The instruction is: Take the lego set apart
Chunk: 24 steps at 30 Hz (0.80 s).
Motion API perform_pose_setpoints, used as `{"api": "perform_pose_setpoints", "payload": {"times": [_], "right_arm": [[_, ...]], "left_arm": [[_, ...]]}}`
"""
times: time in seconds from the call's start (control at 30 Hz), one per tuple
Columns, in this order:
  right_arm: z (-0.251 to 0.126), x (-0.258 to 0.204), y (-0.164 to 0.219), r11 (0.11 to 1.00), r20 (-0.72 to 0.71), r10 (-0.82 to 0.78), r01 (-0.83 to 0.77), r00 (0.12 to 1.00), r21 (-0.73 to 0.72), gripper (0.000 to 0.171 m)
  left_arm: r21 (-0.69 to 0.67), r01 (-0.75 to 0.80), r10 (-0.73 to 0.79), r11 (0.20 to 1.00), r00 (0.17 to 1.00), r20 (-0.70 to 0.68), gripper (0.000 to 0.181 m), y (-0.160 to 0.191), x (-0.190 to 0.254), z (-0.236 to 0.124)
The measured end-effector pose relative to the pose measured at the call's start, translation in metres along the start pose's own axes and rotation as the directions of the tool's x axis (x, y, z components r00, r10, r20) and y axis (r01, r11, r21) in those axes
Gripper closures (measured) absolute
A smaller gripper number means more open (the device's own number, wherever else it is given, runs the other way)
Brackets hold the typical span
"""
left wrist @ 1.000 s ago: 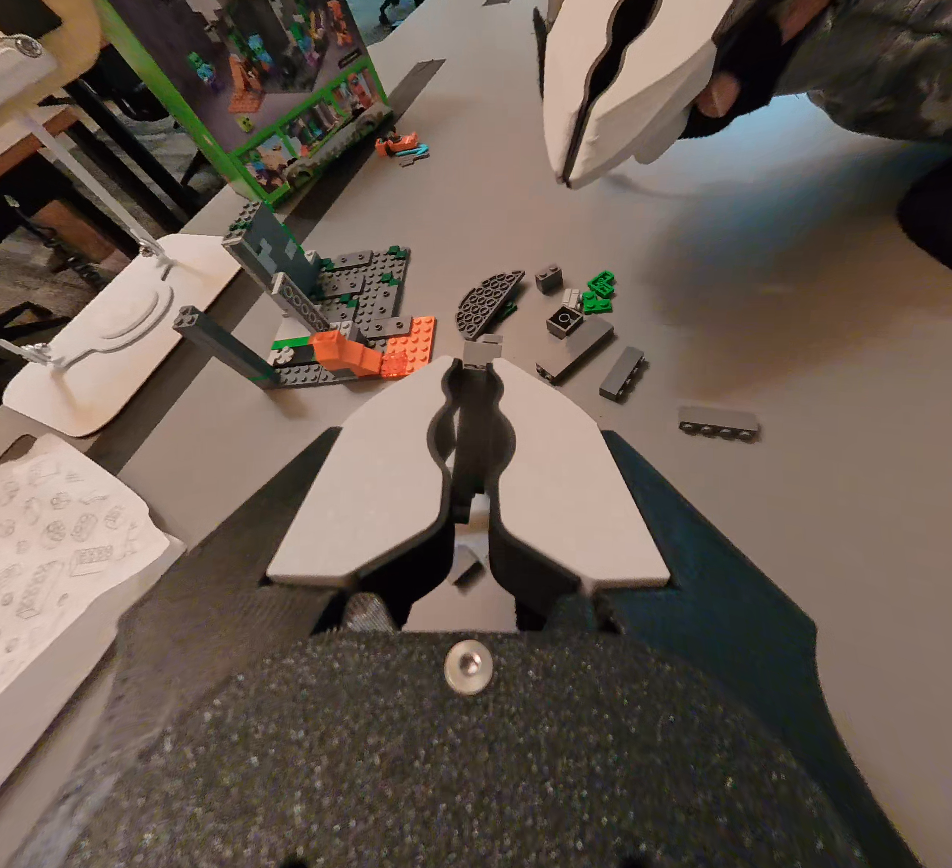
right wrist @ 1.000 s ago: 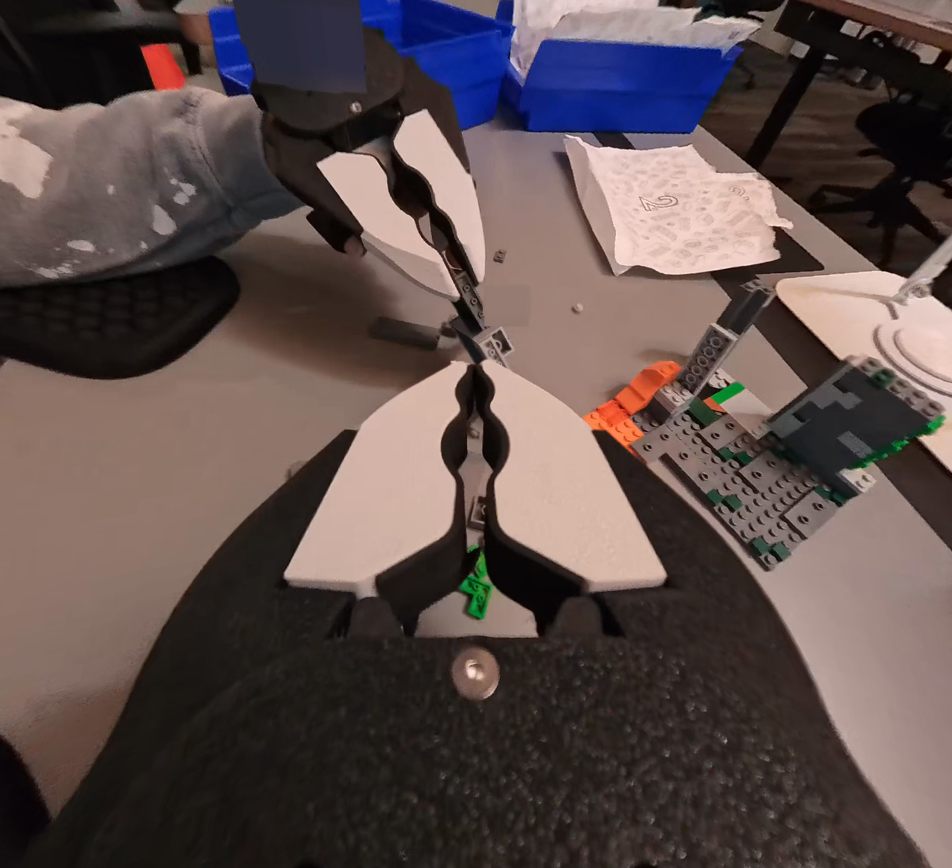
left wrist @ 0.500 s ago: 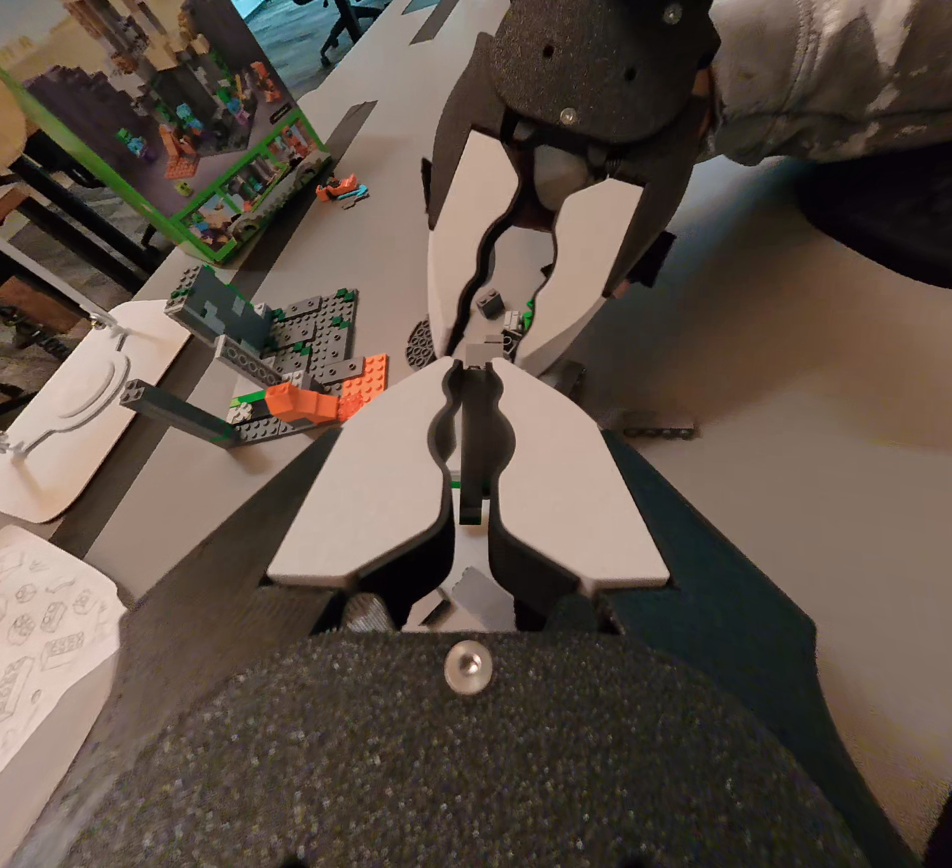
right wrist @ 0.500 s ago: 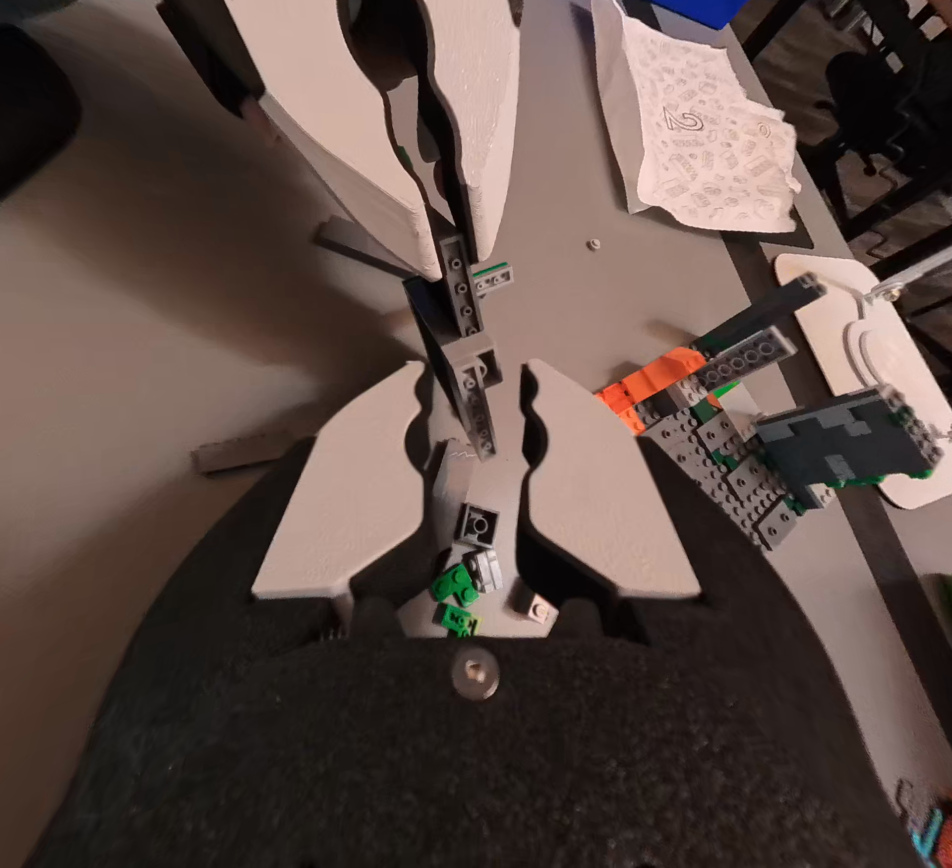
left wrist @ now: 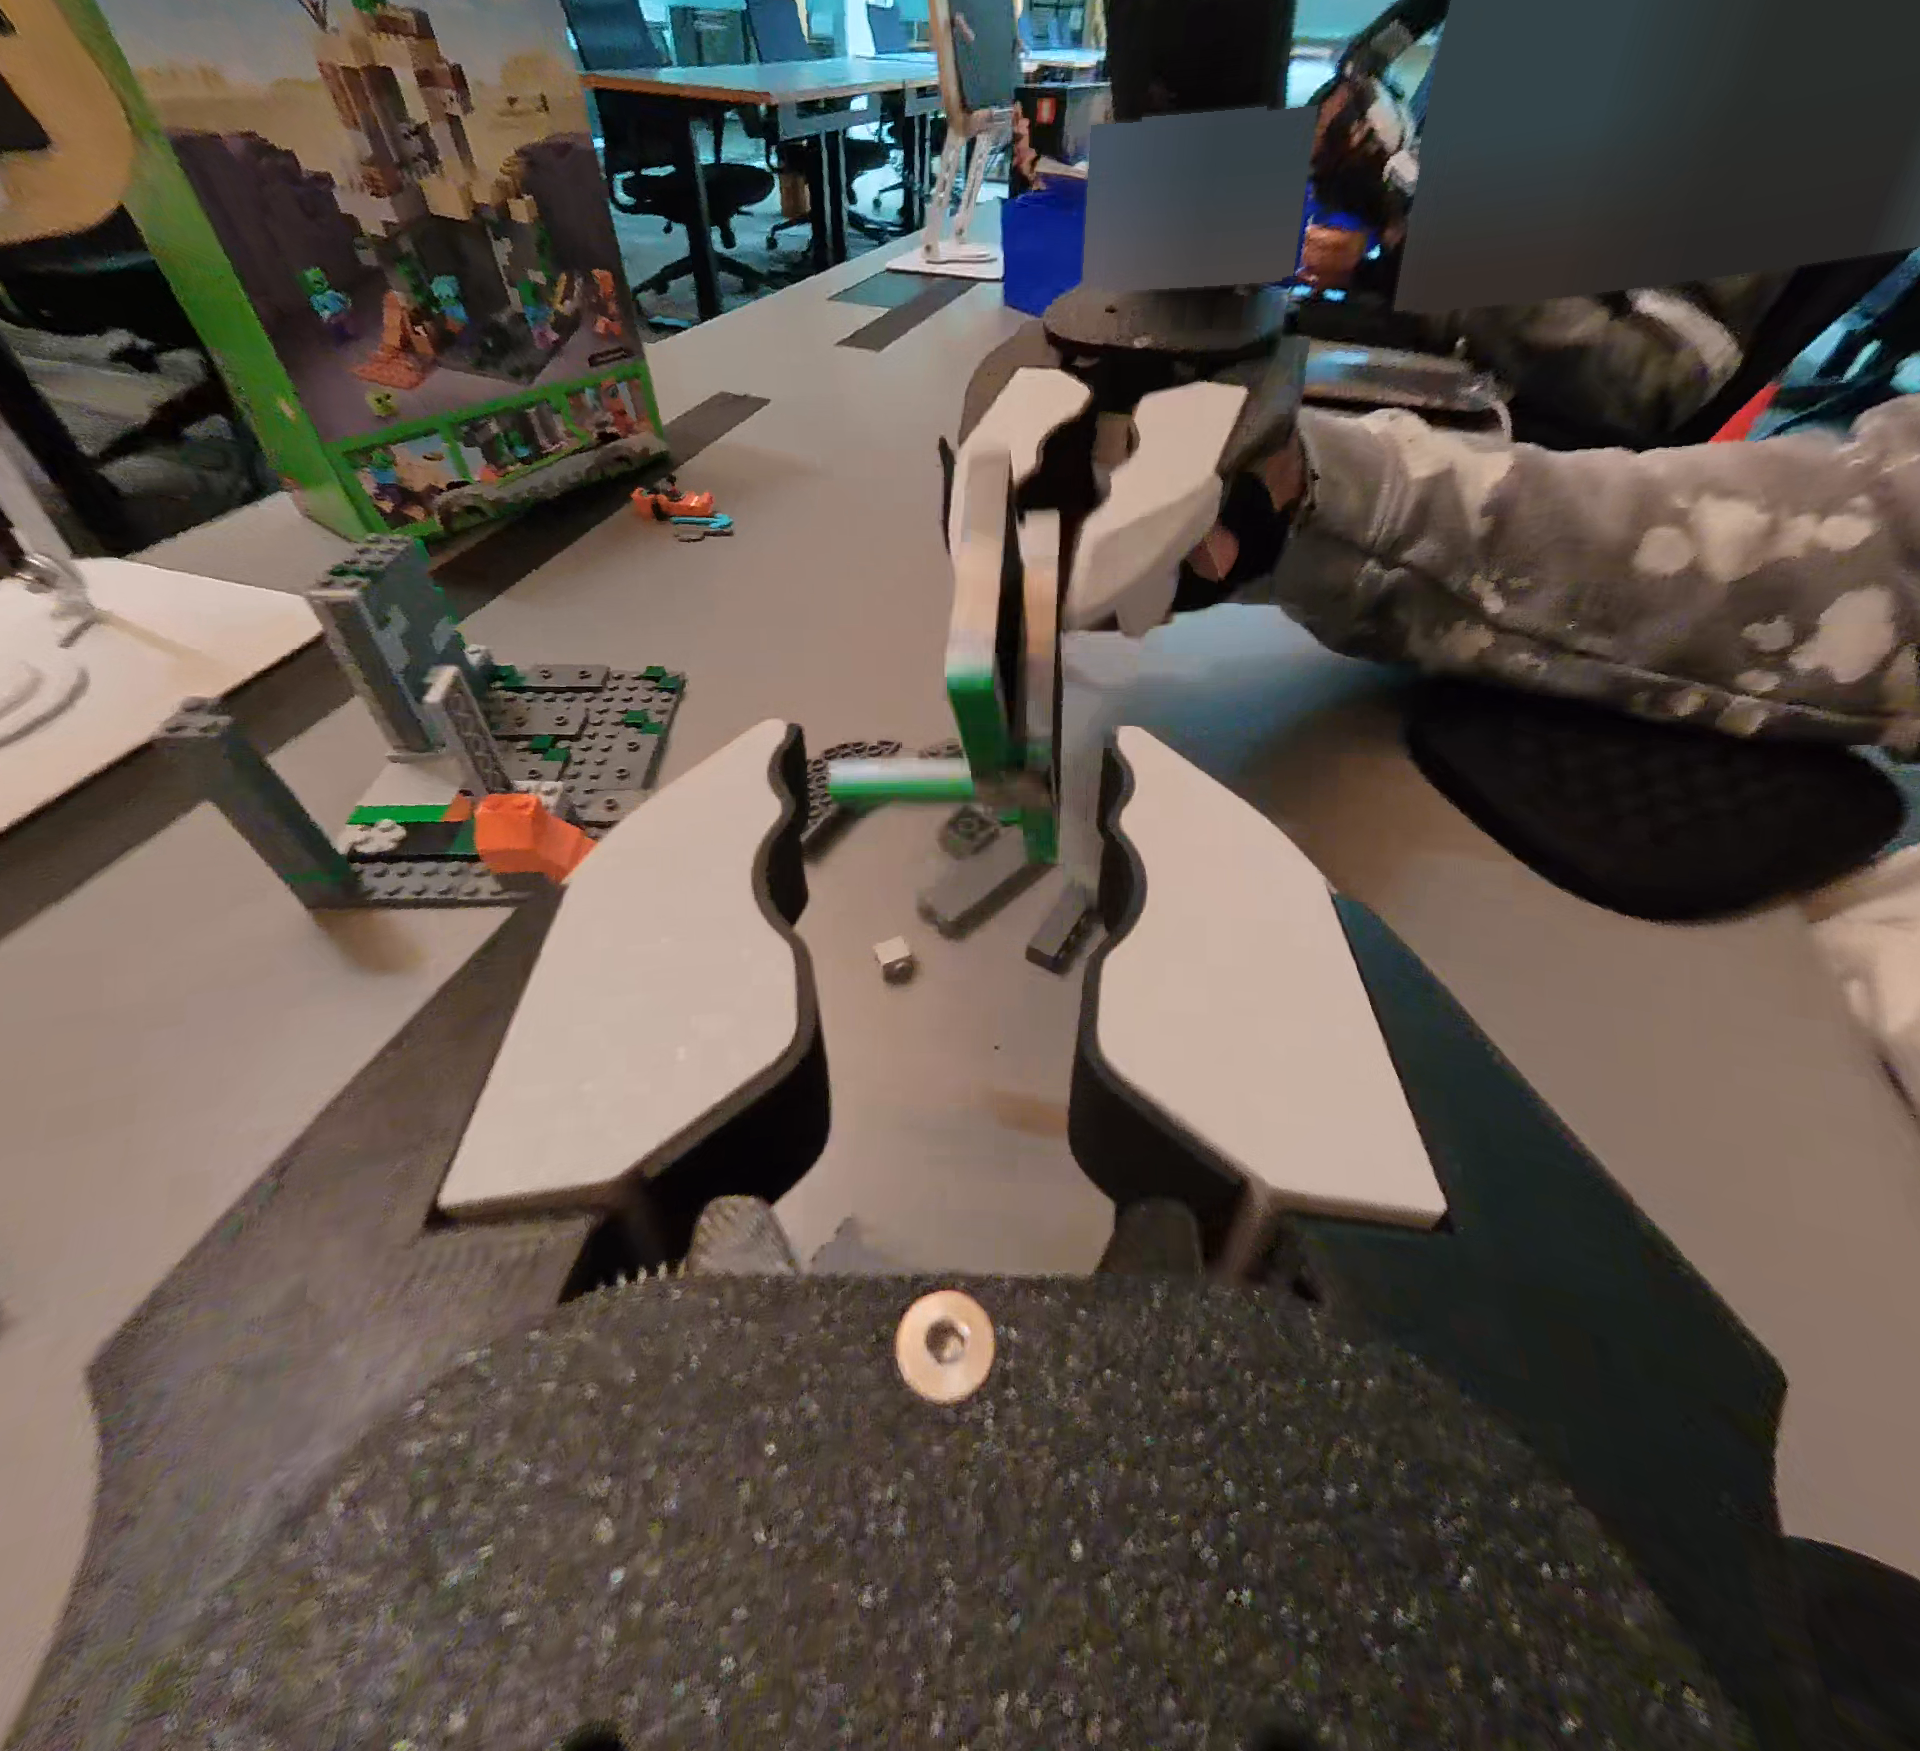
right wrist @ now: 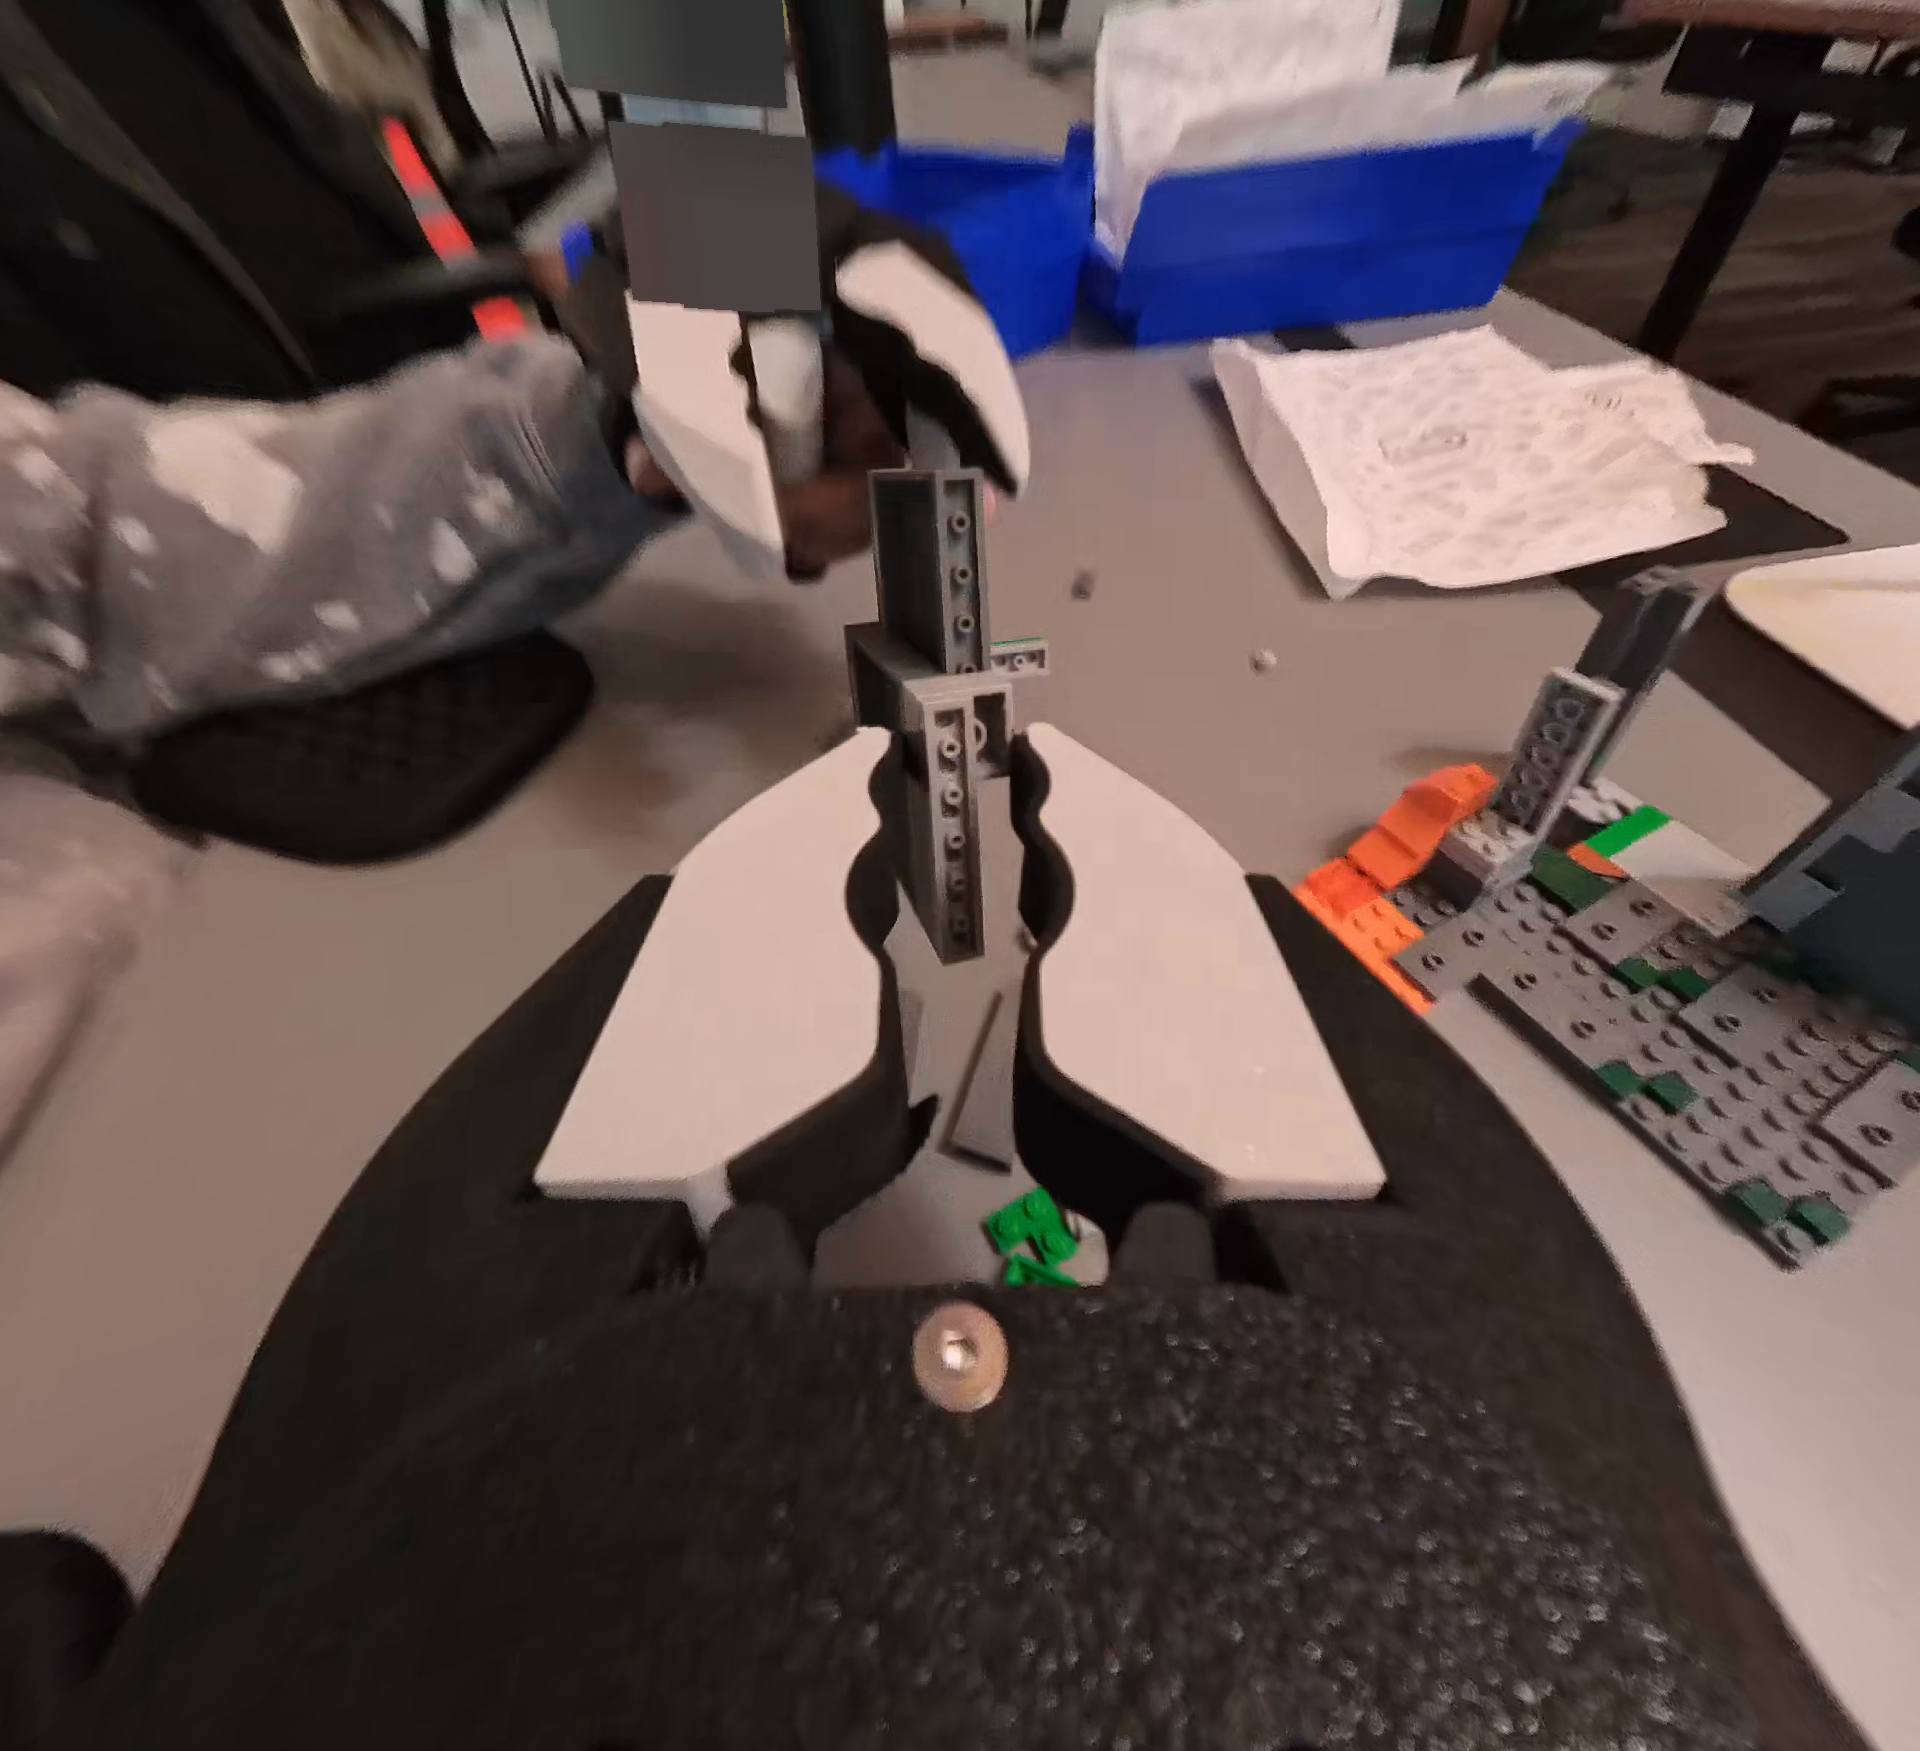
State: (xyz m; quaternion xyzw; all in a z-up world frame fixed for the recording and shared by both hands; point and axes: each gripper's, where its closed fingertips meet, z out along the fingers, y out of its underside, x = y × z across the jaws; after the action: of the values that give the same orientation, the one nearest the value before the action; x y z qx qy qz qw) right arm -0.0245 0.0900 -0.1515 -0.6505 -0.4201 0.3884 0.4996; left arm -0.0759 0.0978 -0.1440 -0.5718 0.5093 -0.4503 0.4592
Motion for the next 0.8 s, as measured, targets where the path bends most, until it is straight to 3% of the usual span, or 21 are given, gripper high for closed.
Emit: {"api": "perform_pose_setpoints", "payload": {"times": [0.1,0.23,0.33,0.37,0.67,0.8], "right_arm": [[-0.01,0.002,-0.022,0.986,0.029,0.073,-0.077,0.997,0.148,0.153],[-0.008,-0.005,-0.036,0.962,0.096,0.121,-0.141,0.988,0.233,0.153],[0.0,-0.01,-0.033,0.967,0.098,0.117,-0.136,0.988,0.215,0.153],[0.001,-0.009,-0.032,0.968,0.093,0.119,-0.137,0.988,0.21,0.153],[0.0,-0.018,-0.03,0.983,0.112,0.075,-0.093,0.991,0.16,0.151],[0.002,-0.024,-0.029,0.985,0.146,0.065,-0.086,0.987,0.147,0.163]], "left_arm": [[0.041,0.084,-0.081,0.996,0.993,-0.082,0.118,-0.003,0.011,0.01],[0.047,0.008,-0.006,0.999,0.999,-0.035,0.127,-0.006,0.017,0.036],[0.084,-0.015,0.018,0.996,0.999,-0.034,0.17,-0.013,0.021,0.041],[0.102,-0.029,0.032,0.994,0.999,-0.024,0.176,-0.015,0.021,0.039],[0.161,0.09,-0.073,0.983,0.992,-0.104,0.176,-0.024,0.023,0.028],[0.134,0.12,-0.101,0.984,0.984,-0.144,0.175,-0.022,0.027,0.028]]}}
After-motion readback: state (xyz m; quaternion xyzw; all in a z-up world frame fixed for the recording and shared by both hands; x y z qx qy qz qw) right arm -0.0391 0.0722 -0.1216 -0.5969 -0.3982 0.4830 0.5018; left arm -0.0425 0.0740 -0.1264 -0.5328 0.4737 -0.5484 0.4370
